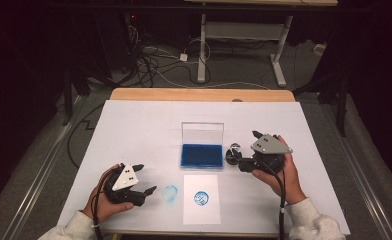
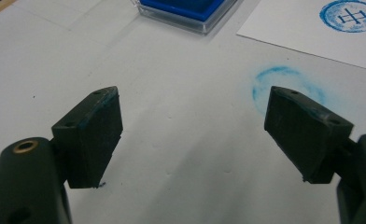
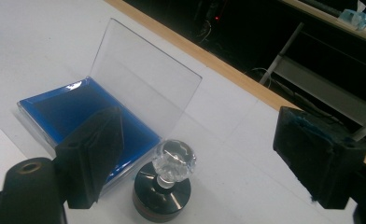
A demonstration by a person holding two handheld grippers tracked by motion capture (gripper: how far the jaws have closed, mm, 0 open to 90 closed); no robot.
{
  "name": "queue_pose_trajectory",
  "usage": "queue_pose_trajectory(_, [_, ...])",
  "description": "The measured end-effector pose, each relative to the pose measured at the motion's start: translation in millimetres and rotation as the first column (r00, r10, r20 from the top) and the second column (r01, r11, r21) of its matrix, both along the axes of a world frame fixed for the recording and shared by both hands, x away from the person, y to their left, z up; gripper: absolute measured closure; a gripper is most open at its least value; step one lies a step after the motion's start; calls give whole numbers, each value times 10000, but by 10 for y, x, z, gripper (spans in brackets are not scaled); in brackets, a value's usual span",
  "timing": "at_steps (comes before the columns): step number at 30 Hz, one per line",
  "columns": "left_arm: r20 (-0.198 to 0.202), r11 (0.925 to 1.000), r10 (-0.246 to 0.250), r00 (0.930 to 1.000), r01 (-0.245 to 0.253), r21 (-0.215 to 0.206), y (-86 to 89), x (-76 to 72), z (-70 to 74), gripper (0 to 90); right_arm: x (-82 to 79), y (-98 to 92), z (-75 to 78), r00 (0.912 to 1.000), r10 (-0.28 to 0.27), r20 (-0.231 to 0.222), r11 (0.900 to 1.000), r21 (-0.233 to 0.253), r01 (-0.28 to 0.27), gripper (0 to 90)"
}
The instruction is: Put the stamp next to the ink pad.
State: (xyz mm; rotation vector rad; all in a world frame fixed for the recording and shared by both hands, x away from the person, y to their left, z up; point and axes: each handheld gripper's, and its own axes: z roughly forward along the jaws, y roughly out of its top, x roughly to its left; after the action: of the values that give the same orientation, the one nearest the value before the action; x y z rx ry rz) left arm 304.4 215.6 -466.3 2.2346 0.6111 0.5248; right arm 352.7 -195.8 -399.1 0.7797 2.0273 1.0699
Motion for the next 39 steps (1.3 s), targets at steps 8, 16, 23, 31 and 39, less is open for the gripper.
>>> queue_pose_trajectory(8, [-10,10000,-4,10000,4,18,-2,2,-1,187,-95,-113,71,9999,40,131,9999,153,-42,164])
queue_pose_trajectory(16, [-25,10000,-26,10000,26,37,-10,4,-3,187,-204,-173,88,9996,123,253,9998,128,-127,164])
queue_pose_trajectory(23, [5,10000,-4,10000,4,14,-6,3,0,187,-301,-227,82,9991,148,397,9999,54,-150,166])
queue_pose_trajectory(31, [31,10000,21,10000,-21,2,-1,1,3,187,-404,-301,46,9986,239,466,9996,109,-245,167])
queue_pose_trajectory(39, [70,10000,52,10000,-52,-25,3,-7,11,187,-480,-374,-23,9982,267,542,9996,93,-273,168])
